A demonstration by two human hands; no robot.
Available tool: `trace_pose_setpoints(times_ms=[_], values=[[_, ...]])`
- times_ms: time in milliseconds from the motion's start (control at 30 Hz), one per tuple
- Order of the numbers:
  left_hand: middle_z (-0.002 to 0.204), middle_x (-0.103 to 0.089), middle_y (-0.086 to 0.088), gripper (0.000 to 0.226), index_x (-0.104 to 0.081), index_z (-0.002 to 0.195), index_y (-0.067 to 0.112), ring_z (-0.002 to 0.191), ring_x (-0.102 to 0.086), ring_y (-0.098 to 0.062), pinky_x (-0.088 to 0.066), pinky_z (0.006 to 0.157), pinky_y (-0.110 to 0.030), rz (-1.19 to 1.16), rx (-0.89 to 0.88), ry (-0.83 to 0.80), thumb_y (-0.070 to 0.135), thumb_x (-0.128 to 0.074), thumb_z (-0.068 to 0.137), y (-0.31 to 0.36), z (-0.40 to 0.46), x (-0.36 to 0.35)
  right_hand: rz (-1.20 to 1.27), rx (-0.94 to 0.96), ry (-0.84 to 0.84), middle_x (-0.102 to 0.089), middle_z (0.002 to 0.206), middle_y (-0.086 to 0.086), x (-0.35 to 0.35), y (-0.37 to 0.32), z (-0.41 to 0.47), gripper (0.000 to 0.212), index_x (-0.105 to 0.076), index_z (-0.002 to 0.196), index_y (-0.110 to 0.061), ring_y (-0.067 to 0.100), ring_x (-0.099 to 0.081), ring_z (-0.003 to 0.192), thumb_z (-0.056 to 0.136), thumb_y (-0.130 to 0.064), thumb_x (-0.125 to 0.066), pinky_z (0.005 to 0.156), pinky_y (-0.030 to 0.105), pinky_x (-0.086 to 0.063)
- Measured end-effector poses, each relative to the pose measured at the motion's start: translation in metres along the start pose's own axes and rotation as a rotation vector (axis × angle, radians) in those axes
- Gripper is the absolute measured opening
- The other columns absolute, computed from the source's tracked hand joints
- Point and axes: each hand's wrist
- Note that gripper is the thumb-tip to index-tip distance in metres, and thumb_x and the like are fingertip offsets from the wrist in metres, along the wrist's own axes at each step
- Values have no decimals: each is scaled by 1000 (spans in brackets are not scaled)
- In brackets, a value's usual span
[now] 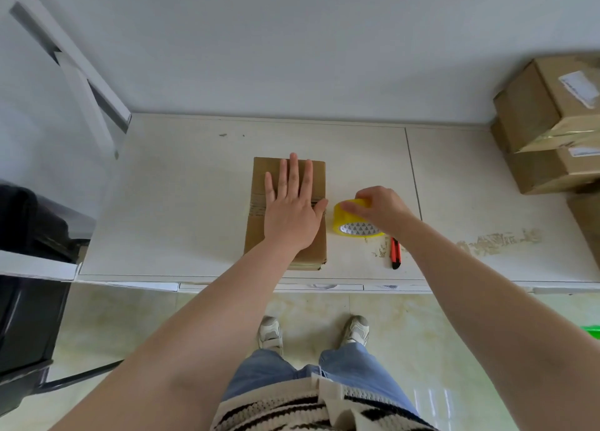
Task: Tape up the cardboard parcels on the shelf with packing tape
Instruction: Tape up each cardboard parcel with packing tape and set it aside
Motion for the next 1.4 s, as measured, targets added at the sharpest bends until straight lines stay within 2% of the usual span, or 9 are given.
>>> trace_pose_setpoints(times_ms=[100,200,600,800,933,1033,1133,1267,1400], values=[[161,26,-11,73,18,155,18,149,22,-27,10,121,-51,9,7,4,56,-14,102,-1,0,0,-71,-12,12,-64,93,2,0,-7,7,49,-69,97,-15,22,-60,88,87,-62,-59,73,34,-49],[161,27,-11,73,19,155,18,149,22,-28,9,121,-51,25,13,2,57,-12,102,1,-1,-1,-179,-20,24,-64,81,4,3,-10,7,54,-68,85,-11,23,-61,79,86,-64,-58,64,31,-46],[160,29,-10,76,21,154,18,149,25,-27,11,121,-52,11,30,-38,60,-12,101,3,0,3,-138,-89,17,-57,75,0,2,-6,7,55,-58,76,-16,16,-54,68,82,-71,-57,57,29,-39],[158,34,-13,82,26,152,17,147,29,-29,15,118,-54,-3,19,-120,66,-12,98,1,3,9,-200,-100,27,-58,82,-3,4,-9,4,55,-59,90,-19,21,-58,84,84,-73,-50,73,32,-46],[160,28,-15,84,19,155,15,148,24,-31,13,116,-57,11,12,-31,64,-21,98,6,-2,15,93,-103,245,-59,89,2,7,6,-4,46,-60,92,-12,22,-56,82,96,-56,-47,67,33,-42],[161,25,-15,90,11,156,12,149,22,-30,13,116,-56,-16,-15,-16,69,-21,94,17,-3,22,313,-340,459,-56,82,3,7,40,-19,33,-54,89,-10,25,-55,76,99,-42,-48,56,30,-33],[161,26,-14,90,5,157,13,149,22,-29,12,117,-55,-78,-57,-56,70,-25,94,39,-2,27,334,-514,405,-62,91,5,-11,72,-33,26,-53,95,-13,22,-57,75,95,-38,-58,61,29,-40],[160,27,-14,84,2,158,13,149,23,-29,9,120,-56,-71,-84,-121,64,-25,98,62,-1,27,304,-547,315,-61,95,3,-31,80,-34,26,-51,98,-14,22,-57,79,92,-36,-63,60,30,-38],[161,25,-13,76,2,158,12,149,22,-28,12,118,-53,-106,-48,-132,56,-25,102,60,-3,25,235,-534,270,-58,93,3,-39,81,-26,20,-51,103,-11,25,-58,85,95,-26,-62,67,36,-47]])
Point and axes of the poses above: each hand's wrist, its own z-axis towards the middle knuckle, its own x-axis out of the back of the hand, y = z × x
